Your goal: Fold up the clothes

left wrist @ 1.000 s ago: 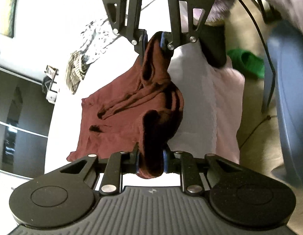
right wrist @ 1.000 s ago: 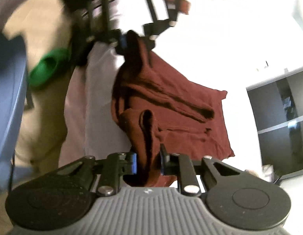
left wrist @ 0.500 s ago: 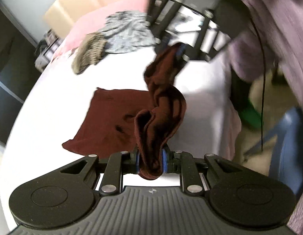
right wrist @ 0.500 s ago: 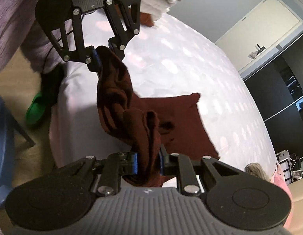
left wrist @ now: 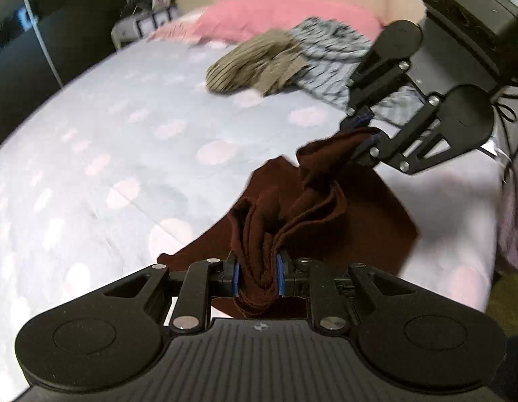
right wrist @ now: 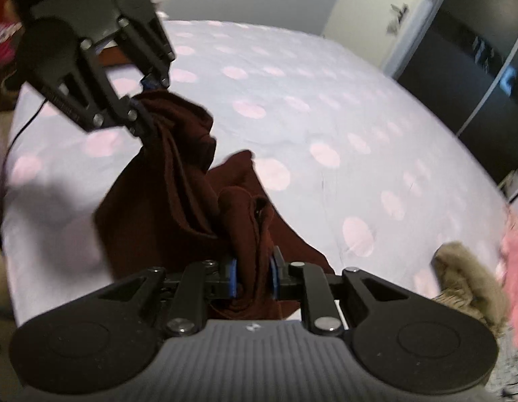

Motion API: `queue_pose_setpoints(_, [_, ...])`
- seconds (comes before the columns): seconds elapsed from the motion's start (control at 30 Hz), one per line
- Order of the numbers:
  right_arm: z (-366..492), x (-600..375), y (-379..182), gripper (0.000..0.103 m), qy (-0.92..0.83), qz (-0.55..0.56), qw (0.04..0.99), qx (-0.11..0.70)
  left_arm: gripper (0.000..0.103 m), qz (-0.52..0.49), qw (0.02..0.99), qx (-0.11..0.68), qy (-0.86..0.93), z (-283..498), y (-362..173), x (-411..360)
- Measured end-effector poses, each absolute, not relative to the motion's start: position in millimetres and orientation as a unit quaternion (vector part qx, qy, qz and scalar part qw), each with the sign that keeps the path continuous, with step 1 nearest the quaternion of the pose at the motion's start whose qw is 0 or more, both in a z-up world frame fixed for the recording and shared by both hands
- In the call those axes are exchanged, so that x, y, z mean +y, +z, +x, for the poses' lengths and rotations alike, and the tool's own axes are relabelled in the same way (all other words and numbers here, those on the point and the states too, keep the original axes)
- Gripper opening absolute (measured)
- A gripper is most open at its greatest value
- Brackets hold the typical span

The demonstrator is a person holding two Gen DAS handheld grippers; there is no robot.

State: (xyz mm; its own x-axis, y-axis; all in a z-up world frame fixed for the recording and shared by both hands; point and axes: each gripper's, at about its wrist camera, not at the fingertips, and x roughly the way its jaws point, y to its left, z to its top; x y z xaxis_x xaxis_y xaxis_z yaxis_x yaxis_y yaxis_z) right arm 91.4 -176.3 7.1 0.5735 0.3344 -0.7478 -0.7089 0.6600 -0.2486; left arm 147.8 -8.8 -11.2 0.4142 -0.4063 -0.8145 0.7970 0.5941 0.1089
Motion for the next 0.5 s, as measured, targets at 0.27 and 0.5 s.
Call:
queue_pose_setpoints(0.27, [184, -191, -41, 0.019, 0.313, -0.175, 0.832, 0.423, 0.017, 0.197, 0.782, 0.475, -0.353, 218, -73, -3])
queue_pose_setpoints(0.5, [224, -198, -69, 0.018, 0.285, -0.141, 0.84, 0.44, 0.022, 0.164, 0.782, 0.508, -0.321, 237, -89, 5])
